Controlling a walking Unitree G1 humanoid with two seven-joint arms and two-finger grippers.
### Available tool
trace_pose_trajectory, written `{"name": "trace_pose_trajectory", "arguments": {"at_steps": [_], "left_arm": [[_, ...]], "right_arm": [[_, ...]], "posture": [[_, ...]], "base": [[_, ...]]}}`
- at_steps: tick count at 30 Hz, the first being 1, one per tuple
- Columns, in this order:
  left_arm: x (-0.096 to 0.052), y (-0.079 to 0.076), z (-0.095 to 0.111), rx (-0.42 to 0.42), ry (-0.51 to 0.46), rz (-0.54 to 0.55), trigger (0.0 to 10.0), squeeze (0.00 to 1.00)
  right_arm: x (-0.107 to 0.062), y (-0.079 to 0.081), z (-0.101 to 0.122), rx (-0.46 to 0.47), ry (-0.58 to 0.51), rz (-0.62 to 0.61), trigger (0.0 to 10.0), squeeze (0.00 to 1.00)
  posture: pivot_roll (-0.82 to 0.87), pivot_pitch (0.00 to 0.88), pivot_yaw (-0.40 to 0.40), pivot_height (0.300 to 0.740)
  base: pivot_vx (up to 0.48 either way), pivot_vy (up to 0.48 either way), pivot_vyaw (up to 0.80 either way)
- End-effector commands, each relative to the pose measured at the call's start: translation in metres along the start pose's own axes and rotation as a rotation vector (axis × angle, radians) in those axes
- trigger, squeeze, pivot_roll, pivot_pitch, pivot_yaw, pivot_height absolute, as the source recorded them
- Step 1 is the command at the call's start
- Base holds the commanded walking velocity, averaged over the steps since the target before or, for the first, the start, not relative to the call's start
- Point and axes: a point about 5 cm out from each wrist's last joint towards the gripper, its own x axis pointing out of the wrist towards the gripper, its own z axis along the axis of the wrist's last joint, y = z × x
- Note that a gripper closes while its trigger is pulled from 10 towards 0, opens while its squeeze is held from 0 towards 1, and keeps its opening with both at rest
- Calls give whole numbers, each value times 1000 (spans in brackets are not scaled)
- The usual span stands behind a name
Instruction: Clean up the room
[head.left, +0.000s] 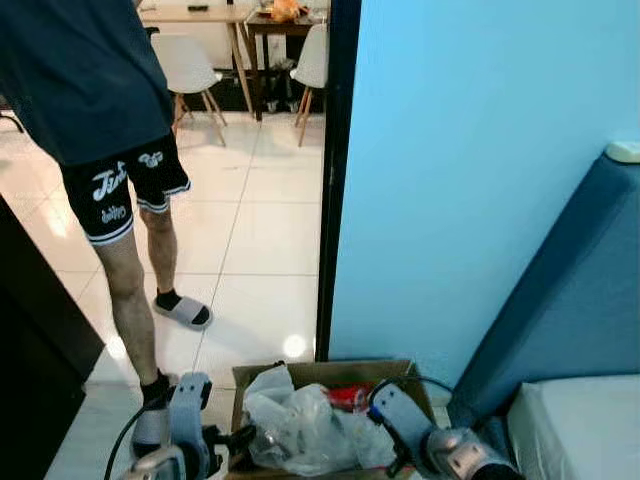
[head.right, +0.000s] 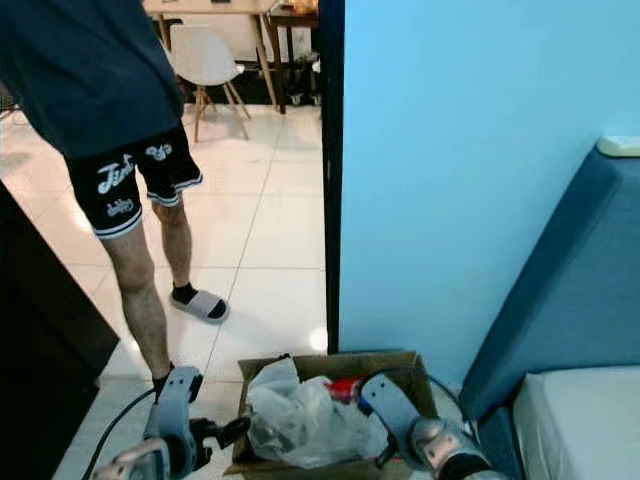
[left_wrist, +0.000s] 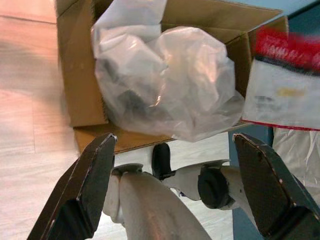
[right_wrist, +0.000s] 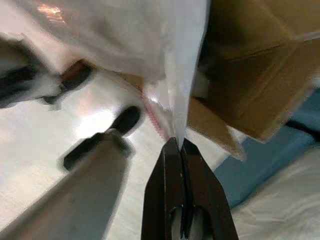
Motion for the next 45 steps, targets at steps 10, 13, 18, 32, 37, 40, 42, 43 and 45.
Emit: {"name": "trace_pose_trajectory", "arguments": {"at_steps": [10,13,18,32,37,40,42,43,45], "left_arm": [[-4,-2,13,10,-123,-62,10000,0],[-5,-2,12,16,-120,-68,10000,0],[-4,-5,10,26,-126,-77,10000,0],[2,-14,11,52,-118,-90,10000,0],[12,-17,8,111,-46,10,10000,0],[13,-16,6,110,-23,47,10000,0],[12,-11,4,76,-9,103,10000,0],[9,-4,-2,21,6,165,10000,0],[7,0,-6,-16,16,204,10000,0]], "right_arm": [[-6,-27,-11,-145,103,-259,10000,0],[-6,-30,-10,-149,97,-268,10000,808],[-8,-35,7,39,-49,-352,10000,1000],[-3,-20,4,317,-116,-313,10000,761],[6,29,-39,492,17,-192,10000,0],[6,40,-49,490,49,-171,10000,0],[7,50,-57,462,78,-149,10000,0],[7,56,-61,441,95,-133,10000,0],[7,60,-64,428,104,-122,10000,0]], "posture": [[316,196,-8,740],[309,204,-8,740],[305,206,-15,740],[273,180,-16,740],[220,97,-40,740],[207,78,-45,740],[180,27,-52,740],[168,0,-56,740],[168,0,-56,740]], "base": [[0,0,0],[0,0,0],[0,0,0],[0,0,0],[0,0,0],[0,0,0],[0,0,0],[-270,0,0],[-270,0,0]]}}
